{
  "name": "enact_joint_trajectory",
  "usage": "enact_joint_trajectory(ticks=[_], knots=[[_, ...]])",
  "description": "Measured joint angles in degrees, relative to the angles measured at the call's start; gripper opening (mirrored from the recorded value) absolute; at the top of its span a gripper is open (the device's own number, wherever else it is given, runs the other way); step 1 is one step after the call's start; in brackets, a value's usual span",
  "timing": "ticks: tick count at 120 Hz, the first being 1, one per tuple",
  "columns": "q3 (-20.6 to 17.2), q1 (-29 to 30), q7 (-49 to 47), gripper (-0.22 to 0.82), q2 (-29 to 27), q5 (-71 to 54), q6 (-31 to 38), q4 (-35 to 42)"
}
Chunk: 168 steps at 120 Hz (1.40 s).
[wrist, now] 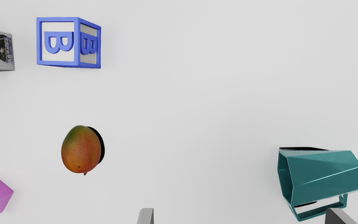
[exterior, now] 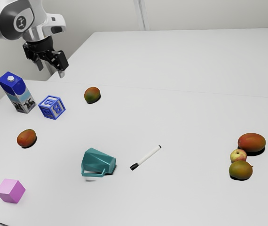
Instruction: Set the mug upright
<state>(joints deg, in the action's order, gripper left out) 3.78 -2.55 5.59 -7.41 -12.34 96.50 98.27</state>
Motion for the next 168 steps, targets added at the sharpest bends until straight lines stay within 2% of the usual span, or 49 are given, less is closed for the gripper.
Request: enact_joint_trajectory(ticks=[20,40,66,83,107,132,168], knots=[[0.0,0.18,-0.5,0.6,0.02,0.05,0.31,0.27],[0.0,4.43,-0.78,0.6,0.62,1.71,1.61,1.11],[0.0,13.62,-1.05,0.6,2.02,18.37,1.89,6.72],[-0.08,16.89,-1.05,0.6,4.15,27.76,1.8,10.52],[-0.09,18.03,-1.04,0.6,7.6,38.07,1.7,17.02],[-0.08,17.87,-1.03,0.6,10.16,42.54,0.9,21.9],[-0.09,16.45,-1.03,0.6,15.95,48.16,0.79,22.78]])
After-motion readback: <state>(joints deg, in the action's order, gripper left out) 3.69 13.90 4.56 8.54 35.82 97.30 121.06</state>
